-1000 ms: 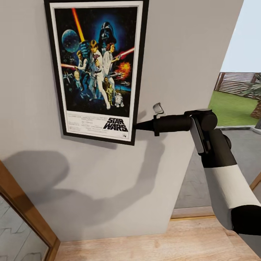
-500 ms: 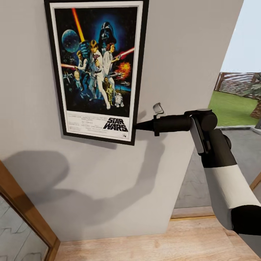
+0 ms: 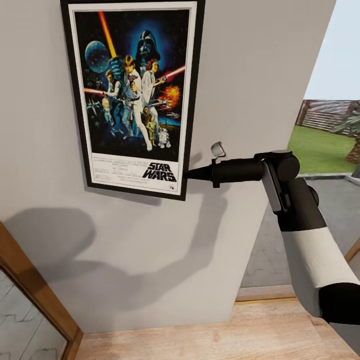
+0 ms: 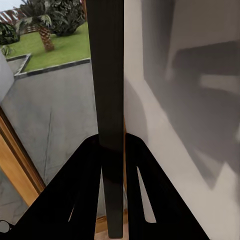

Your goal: Pick up the poster from the kitchen countertop and hang it on one of the wall nails in the kitchen.

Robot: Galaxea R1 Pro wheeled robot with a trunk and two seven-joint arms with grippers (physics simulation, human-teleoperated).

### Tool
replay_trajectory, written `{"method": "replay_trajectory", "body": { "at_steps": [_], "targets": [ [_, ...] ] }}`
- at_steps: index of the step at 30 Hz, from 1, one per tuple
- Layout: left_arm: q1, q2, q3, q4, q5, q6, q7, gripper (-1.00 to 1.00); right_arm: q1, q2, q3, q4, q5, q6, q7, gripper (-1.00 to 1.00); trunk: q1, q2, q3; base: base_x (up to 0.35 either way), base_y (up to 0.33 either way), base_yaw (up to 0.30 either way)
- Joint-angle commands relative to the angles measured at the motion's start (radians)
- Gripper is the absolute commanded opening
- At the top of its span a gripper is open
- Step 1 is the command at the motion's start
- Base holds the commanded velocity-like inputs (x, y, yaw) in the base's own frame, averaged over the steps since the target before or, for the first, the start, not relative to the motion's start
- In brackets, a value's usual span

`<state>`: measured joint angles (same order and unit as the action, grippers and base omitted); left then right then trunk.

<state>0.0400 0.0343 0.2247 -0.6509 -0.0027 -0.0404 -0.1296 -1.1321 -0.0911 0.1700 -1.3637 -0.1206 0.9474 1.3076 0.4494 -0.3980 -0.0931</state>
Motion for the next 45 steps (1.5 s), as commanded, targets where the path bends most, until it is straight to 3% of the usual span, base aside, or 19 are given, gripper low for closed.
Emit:
{"method": "replay_trajectory", "body": {
  "at_steps": [1,45],
  "targets": [
    [0.0,-0.001,0.004,-0.001,0.0,-0.001,-0.007,1.0,-0.001,-0.001,0.002,0.0,-0.007,0.008,-0.002,-1.0,0.001,-0.002,-0.002,0.0,0.0,0.0],
    [0.0,-0.001,0.004,-0.001,0.0,-0.001,-0.007,1.0,-0.001,0.002,0.005,-0.001,-0.002,0.007,-0.002,-1.0,0.001,-0.002,-0.002,0.0,0.0,0.0]
  ]
}}
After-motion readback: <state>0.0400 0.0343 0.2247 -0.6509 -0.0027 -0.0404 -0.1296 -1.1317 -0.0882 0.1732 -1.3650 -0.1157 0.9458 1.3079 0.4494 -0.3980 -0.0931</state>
